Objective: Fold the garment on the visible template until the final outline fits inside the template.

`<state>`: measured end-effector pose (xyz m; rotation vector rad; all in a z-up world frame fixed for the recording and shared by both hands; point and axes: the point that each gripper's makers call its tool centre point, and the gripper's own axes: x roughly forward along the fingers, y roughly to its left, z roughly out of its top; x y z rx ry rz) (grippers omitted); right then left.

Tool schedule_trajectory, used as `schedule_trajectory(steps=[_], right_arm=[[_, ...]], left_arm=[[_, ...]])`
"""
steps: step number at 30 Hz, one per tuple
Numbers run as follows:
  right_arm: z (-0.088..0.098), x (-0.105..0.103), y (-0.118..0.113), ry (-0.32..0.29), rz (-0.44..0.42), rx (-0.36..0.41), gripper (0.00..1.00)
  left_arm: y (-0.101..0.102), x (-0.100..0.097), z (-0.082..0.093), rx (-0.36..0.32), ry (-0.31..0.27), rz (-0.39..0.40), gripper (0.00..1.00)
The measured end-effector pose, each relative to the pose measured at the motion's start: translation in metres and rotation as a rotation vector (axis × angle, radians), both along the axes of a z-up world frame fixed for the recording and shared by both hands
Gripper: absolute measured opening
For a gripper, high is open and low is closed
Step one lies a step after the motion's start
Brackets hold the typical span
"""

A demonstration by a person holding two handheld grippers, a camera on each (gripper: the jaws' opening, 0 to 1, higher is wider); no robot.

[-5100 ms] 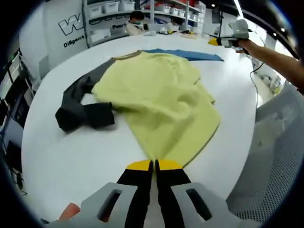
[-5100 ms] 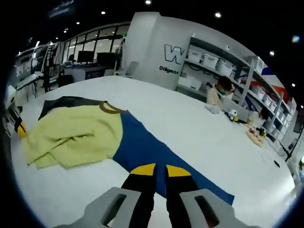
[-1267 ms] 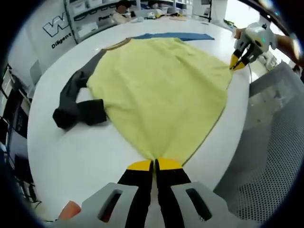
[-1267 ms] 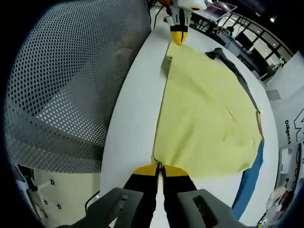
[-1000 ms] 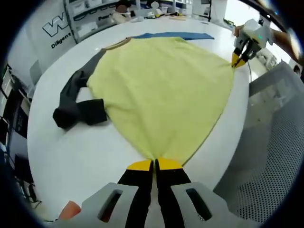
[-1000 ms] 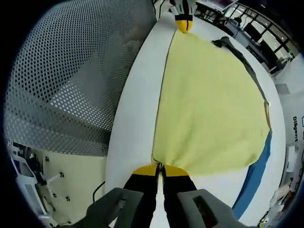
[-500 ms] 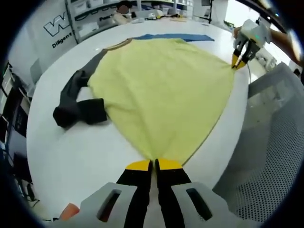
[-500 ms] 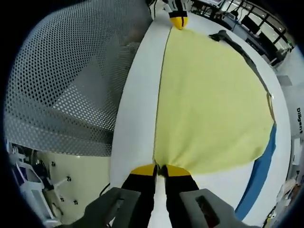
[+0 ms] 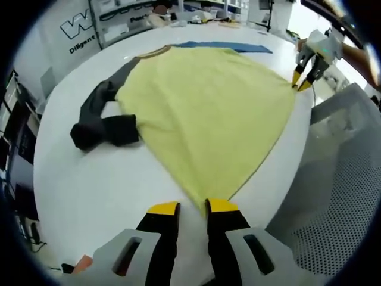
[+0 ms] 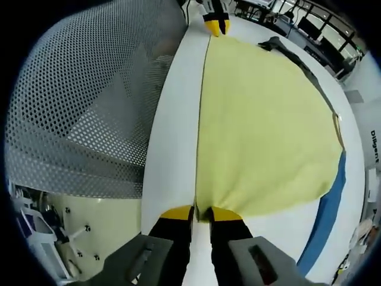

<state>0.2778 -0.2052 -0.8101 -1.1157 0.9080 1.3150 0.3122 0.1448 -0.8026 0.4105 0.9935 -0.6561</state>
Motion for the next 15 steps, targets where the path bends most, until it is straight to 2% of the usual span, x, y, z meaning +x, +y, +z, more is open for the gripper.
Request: schedule_trajectory(steps=[4,6,12,15], right_arm=[[0.000,0.000,0.000,-0.003,-0.003,0.000,0.06],[0.000,0.000,0.000,-0.005,-0.008,0.002,0.06],[0.004,-0.002,0.003,-0.004,-0.017,0.015,0.07],[0.010,-0.002,0.006,-0.013,-0.023,0.024,0.07]], left_arm=[[0.005,-0.007,0.000,0.005,0.033,0.014,0.16],[0.010,-0.014,0.001,0.018,0.076,0.027,0.17],[0.022,-0.001,0.020,-0.025,0.022,0.083,0.16],[0.030,0.008,0.023,-0.038,0.009,0.122,0.15]])
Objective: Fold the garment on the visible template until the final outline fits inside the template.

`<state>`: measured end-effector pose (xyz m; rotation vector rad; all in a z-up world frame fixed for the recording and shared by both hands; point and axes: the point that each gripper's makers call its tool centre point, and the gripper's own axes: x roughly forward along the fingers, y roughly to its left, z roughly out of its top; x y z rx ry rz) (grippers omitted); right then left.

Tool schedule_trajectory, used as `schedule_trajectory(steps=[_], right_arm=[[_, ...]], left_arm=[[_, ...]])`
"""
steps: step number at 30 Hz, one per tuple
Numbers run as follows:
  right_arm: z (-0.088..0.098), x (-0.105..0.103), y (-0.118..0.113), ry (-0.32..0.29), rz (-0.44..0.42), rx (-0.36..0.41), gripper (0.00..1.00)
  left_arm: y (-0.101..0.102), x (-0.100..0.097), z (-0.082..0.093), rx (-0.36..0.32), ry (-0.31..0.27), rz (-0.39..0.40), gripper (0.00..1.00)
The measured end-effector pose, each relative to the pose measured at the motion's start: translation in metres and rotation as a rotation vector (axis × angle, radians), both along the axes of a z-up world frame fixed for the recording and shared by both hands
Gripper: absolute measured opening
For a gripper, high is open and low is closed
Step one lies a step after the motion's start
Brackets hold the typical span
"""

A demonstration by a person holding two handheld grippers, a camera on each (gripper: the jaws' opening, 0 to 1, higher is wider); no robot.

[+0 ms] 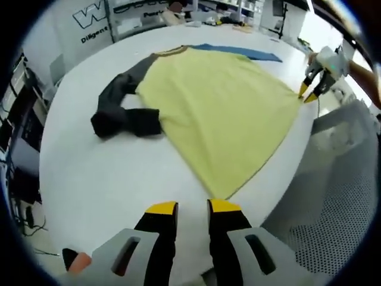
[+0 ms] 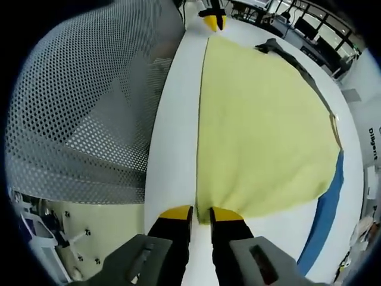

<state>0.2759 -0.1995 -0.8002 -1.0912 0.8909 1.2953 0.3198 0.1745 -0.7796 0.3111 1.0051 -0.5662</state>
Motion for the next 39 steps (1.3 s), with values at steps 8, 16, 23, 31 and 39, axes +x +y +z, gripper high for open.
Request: schedule_trajectory(steps=[8,16,23,31,39], right_arm=[[0.033,0.014,0.011,-0.087,0.022,0.002,0.07],[0.072,0.051,0.078,-0.205,0.082,0.129,0.07],[0.079,0.079,0.138,-0.245,0.077,0.243,0.06],[0.076,0.097,0.183,-0.251,0.043,0.349,0.05],[0.055,0.124,0.202,-0.220,-0.136,0.453,0.03]], left_arm=[[0.008,0.027,0.011,-0.039,-0.049,0.075,0.14],[-0.004,0.062,0.011,-0.094,-0.092,0.146,0.13],[-0.007,0.094,0.007,-0.142,-0.138,0.243,0.12],[0.009,0.118,-0.003,-0.112,-0.174,0.329,0.13],[0.004,0.125,-0.010,-0.145,-0.170,0.366,0.13]])
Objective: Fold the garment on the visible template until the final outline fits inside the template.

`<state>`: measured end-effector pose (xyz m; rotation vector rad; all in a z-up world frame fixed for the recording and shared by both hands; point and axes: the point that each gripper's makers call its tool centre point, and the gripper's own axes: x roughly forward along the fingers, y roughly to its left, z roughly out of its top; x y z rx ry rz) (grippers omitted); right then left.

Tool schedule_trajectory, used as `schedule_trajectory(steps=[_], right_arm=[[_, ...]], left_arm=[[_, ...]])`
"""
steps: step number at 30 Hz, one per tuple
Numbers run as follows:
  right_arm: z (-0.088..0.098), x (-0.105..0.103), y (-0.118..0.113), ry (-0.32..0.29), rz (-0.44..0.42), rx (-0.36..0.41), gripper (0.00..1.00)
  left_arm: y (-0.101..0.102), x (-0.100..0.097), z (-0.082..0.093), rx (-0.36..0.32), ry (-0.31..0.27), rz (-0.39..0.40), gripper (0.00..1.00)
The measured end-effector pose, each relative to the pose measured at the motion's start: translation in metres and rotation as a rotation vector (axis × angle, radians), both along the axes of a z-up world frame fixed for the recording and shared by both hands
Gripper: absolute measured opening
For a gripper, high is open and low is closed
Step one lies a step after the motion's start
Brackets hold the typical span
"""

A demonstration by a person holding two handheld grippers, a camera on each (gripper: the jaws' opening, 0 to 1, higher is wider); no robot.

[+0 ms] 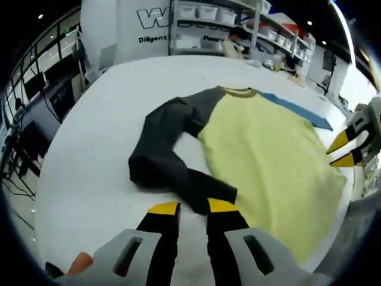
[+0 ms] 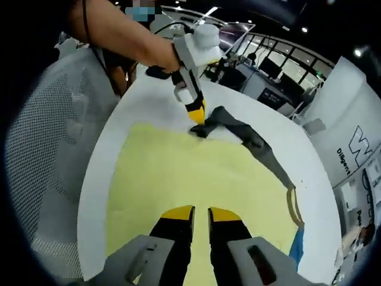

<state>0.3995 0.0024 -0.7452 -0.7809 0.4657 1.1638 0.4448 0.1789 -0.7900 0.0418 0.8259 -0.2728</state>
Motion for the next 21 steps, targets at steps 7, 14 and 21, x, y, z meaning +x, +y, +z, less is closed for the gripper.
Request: schedule_trajectory(steps=[7,14,21], right_arm=[[0.006,0.034,0.061,-0.007,-0.079,0.169,0.00],[0.000,0.083,0.092,-0.045,-0.169,0.222,0.00],[-0.016,0.124,0.111,0.017,-0.228,0.257,0.00]], left_arm=[[-0.003,0.005,0.000,-0.036,-0.007,0.026,0.12],[-0.001,0.002,-0.006,-0.050,0.011,0.038,0.02],[-0.004,0.004,-0.008,-0.086,0.009,0.055,0.02]])
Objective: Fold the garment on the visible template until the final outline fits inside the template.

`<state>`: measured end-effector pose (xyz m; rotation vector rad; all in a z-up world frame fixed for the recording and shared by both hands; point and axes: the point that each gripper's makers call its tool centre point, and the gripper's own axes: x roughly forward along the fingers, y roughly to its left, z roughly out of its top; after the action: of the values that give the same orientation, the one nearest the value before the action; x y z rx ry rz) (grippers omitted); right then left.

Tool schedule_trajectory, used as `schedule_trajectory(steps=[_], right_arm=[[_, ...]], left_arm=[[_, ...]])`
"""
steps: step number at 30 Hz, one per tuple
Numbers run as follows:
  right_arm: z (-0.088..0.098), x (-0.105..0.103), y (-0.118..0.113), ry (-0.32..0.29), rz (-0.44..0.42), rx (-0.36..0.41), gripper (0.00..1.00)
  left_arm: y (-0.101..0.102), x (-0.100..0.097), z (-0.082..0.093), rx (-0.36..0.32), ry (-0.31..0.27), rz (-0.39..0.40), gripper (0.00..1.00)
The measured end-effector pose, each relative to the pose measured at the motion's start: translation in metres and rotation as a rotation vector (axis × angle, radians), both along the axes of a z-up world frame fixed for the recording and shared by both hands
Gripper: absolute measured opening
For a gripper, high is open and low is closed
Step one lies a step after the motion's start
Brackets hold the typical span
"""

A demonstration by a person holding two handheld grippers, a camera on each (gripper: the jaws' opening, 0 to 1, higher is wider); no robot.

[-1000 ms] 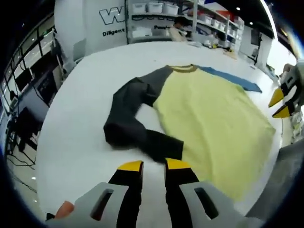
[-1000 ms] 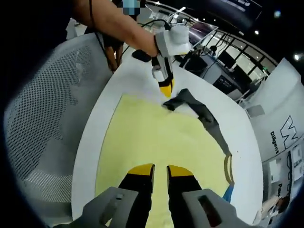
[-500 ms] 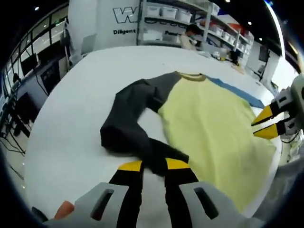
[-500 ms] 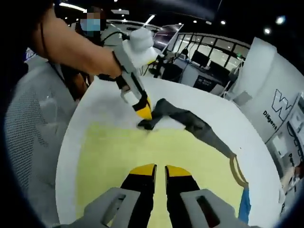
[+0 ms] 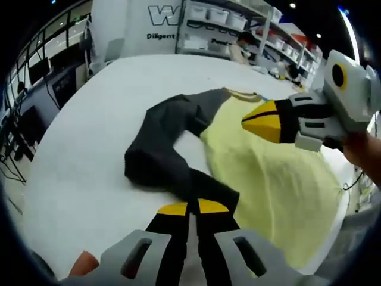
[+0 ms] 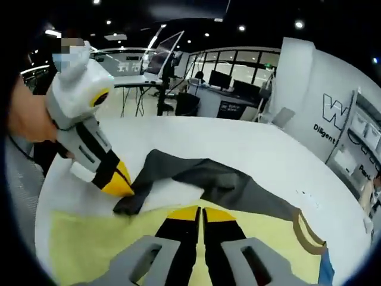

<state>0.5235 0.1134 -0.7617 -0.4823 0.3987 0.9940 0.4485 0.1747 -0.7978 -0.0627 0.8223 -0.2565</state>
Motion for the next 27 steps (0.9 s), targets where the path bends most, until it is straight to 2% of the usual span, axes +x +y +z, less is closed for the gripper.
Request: schedule_trajectory(steps=[3,6,11,17,21,25,27], right_arm=[[-0.007,0.013,0.004,0.019,-0.013,0.002,0.00],[-0.010,0.021,0.008,0.031,-0.020,0.015,0.00],[-0.018,0.029,0.014,0.036,-0.016,0.011,0.00],[-0.029,0.025,0.013,0.072,-0.001,0.003,0.00],[-0.034,0.022,0.011,0.089,0.001,0.003,0.00],[-0.042,0.019,0.009,0.110,0.003,-0.008,0.00],[-0.040,0.020,0.010,0.107,0.000,0.006,0.00]], left_arm=[[-0.002,0.001,0.000,-0.004,-0.008,0.005,0.07],[0.002,0.004,0.000,0.021,-0.020,0.014,0.11],[-0.001,0.010,0.001,0.000,-0.029,0.032,0.11],[-0.006,0.013,0.000,0.007,-0.037,0.042,0.00],[-0.004,0.013,0.001,0.025,-0.036,0.041,0.00],[0.002,0.012,0.012,0.024,-0.048,0.037,0.00],[0.008,0.013,0.017,0.046,-0.054,0.026,0.00]])
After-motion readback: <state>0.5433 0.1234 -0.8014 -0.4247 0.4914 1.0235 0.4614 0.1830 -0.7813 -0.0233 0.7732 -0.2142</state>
